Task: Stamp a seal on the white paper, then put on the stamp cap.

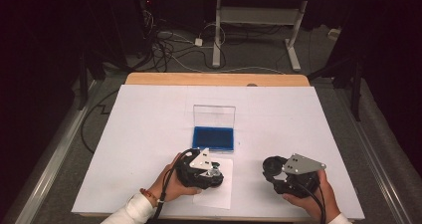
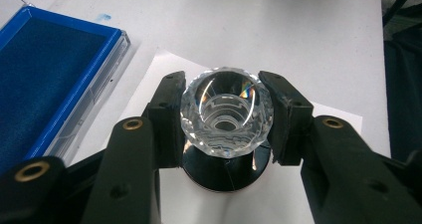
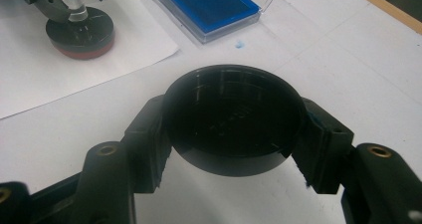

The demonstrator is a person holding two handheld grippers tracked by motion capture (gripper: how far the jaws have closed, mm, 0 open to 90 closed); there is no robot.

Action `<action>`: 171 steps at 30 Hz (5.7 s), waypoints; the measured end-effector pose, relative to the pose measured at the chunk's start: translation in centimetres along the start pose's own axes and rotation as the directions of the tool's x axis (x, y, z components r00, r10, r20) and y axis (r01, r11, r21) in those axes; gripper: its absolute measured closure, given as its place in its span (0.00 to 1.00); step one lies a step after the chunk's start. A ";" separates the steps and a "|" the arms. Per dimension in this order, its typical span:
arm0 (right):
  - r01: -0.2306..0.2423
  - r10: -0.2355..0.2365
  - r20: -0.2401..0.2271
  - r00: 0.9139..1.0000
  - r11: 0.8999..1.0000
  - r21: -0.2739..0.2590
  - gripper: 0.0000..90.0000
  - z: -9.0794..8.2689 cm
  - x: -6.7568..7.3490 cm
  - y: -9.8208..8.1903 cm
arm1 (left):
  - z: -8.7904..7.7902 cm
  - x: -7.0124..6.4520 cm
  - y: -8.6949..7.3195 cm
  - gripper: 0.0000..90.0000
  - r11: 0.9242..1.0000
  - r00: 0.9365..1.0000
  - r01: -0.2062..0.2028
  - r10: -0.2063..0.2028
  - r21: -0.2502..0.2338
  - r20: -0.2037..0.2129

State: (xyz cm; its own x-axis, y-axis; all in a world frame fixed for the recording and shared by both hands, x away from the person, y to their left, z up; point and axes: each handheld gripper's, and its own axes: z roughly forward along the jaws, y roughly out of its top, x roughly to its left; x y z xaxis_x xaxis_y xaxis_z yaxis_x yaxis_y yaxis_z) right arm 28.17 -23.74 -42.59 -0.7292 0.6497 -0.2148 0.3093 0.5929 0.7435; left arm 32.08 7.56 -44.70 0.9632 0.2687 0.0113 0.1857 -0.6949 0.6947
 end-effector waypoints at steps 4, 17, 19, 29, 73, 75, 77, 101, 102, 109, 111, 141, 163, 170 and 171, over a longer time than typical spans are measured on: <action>0.002 -0.002 0.001 1.000 1.000 0.000 0.43 0.0 0.0 0.0 | 0.0 0.0 -0.1 0.61 1.000 1.000 0.003 -0.003 0.000 0.000; 0.004 -0.004 -0.001 1.000 1.000 0.001 0.43 0.0 0.1 0.0 | 0.1 0.0 -0.2 0.61 1.000 1.000 0.011 -0.011 -0.008 0.004; 0.005 -0.005 0.000 1.000 1.000 -0.001 0.43 0.0 0.1 0.0 | 0.1 0.0 -0.1 0.61 1.000 1.000 0.008 -0.008 -0.007 0.001; 0.004 -0.004 0.000 1.000 1.000 0.003 0.43 0.0 0.0 0.0 | 0.1 -0.1 -0.1 0.61 1.000 1.000 0.004 -0.004 -0.003 -0.008; -0.003 0.003 0.009 1.000 1.000 -0.015 0.43 -0.4 -0.1 0.1 | -4.6 0.4 1.7 0.61 0.989 0.996 0.040 -0.052 -0.145 -0.077; -0.002 0.002 0.008 1.000 1.000 -0.018 0.43 -0.4 -0.2 0.1 | -5.0 0.5 1.6 0.61 0.986 0.995 0.046 -0.059 -0.158 -0.081; -0.001 0.001 0.007 1.000 1.000 -0.018 0.43 -0.4 -0.2 0.1 | -5.3 0.5 1.5 0.61 0.985 0.995 0.052 -0.066 -0.166 -0.081; -0.001 0.001 -0.001 1.000 1.000 -0.013 0.43 0.1 -0.3 0.3 | -7.7 1.7 0.4 0.61 0.976 0.988 0.067 -0.094 -0.207 -0.123; -0.002 0.002 -0.001 1.000 1.000 -0.013 0.43 0.1 -0.2 0.3 | -7.8 1.7 0.4 0.61 0.976 0.988 0.067 -0.094 -0.208 -0.124; 0.002 -0.002 -0.001 1.000 1.000 -0.013 0.43 0.1 -0.2 0.3 | -8.3 1.8 0.2 0.61 0.973 0.986 0.070 -0.101 -0.220 -0.136; 0.000 0.000 -0.003 1.000 1.000 -0.013 0.43 0.2 -0.2 0.4 | -8.4 1.7 0.1 0.61 0.971 0.985 0.071 -0.104 -0.227 -0.136; 0.030 -0.033 -0.151 0.988 0.999 -0.023 0.43 3.6 3.0 2.0 | -9.2 1.0 1.0 0.61 0.951 0.990 0.070 -0.103 -0.301 -0.098; 0.031 -0.046 -0.227 0.973 0.997 -0.068 0.43 6.1 5.0 4.7 | -7.8 0.2 3.7 0.61 0.943 0.997 0.041 -0.059 -0.330 -0.045; 0.030 -0.045 -0.239 0.970 0.997 -0.067 0.43 6.5 5.4 5.3 | -7.5 -0.1 4.0 0.61 0.941 0.999 0.034 -0.046 -0.337 -0.025; 0.029 -0.044 -0.240 0.970 0.997 -0.067 0.43 6.5 5.5 5.4 | -7.4 -0.1 4.1 0.61 0.941 0.999 0.035 -0.044 -0.336 -0.019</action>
State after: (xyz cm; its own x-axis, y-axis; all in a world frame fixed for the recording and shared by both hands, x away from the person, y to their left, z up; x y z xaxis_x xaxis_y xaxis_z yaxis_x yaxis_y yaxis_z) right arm 29.83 -13.87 -43.86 -0.8675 0.4895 -0.0888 0.2466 0.5781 0.7778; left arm 31.30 9.63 -36.57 0.9503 0.3114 -0.0051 0.1426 -0.4204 0.8961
